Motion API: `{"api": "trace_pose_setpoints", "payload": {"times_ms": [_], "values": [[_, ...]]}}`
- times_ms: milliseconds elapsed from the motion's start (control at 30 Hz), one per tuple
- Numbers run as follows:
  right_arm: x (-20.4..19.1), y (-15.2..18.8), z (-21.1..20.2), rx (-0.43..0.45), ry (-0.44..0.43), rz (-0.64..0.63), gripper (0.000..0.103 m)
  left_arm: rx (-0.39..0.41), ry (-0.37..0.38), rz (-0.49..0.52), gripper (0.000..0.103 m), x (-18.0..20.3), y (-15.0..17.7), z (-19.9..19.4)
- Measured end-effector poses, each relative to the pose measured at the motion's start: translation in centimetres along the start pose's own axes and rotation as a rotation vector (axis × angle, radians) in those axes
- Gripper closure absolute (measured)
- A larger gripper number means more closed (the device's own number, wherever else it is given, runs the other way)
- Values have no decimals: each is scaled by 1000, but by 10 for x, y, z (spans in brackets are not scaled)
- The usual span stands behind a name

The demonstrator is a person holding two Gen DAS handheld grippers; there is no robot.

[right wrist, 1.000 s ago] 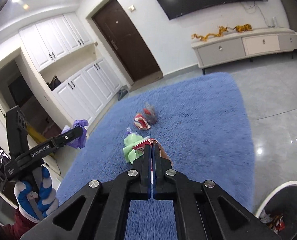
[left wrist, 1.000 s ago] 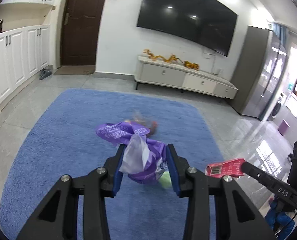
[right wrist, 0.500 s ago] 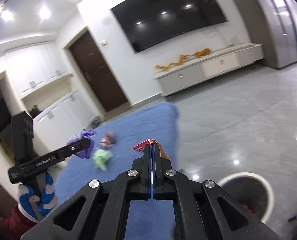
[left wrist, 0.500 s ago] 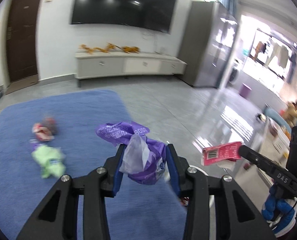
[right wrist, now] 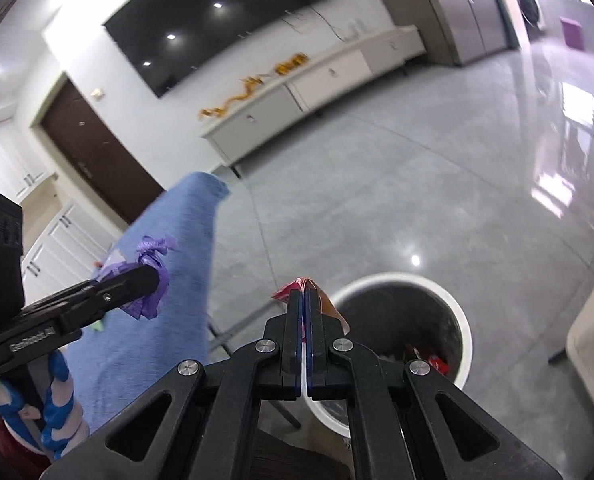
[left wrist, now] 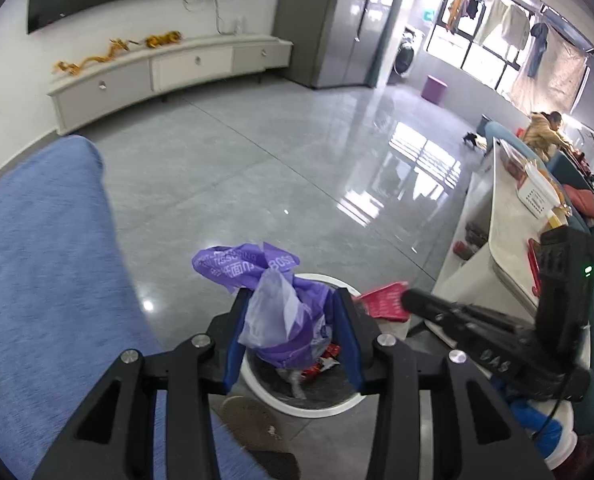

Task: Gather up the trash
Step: 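Carry both wrappers to the trash bin and open both tools to drop them, then return both open tools from the bin to the green and purple wrappers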

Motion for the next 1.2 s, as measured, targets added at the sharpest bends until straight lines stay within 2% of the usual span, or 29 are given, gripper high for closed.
{"api": "trace_pose_setpoints", "payload": {"times_ms": [133, 167, 233, 300, 433, 567, 667, 867, 900, 967, 1200], "values": [[22, 6, 25, -50, 31, 47, 96, -47, 39, -15, 60, 7, 0, 25], [28, 7, 31, -61, 38, 62, 95, -59, 45, -21, 53, 8, 1, 31], [39, 14, 38, -77, 38, 94, 78, -62, 49, -31, 43, 9, 0, 38], [50, 19, 44, -89, 48, 112, 71, -70, 55, -35, 42, 10, 1, 44], [60, 26, 51, -111, 63, 137, 71, -74, 51, -41, 42, 8, 3, 48], [58, 28, 48, -108, 70, 130, 69, -24, -28, -23, 42, 0, -2, 36], [49, 24, 44, -95, 73, 111, 67, 39, -113, -31, 42, -15, -4, 17], [26, 13, 31, -57, 63, 70, 61, 136, -232, -53, 41, -41, -4, -20], [22, 11, 29, -50, 61, 64, 60, 146, -244, -58, 40, -46, -3, -26], [16, 8, 25, -40, 60, 55, 58, 173, -269, -76, 31, -57, -1, -38], [-8, -1, 13, -6, 58, 24, 54, 220, -309, -122, 28, -81, 8, -65]]}}
Point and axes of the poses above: each gripper's, at about its wrist camera, not at the fingertips, and z roughly the way its jaws point, x to its right, y to its underside, the point moved 10 cm from there along z, roughly the way its jaws point, and after that the axes turned 3 degrees about -x, right-handed, at the moved point
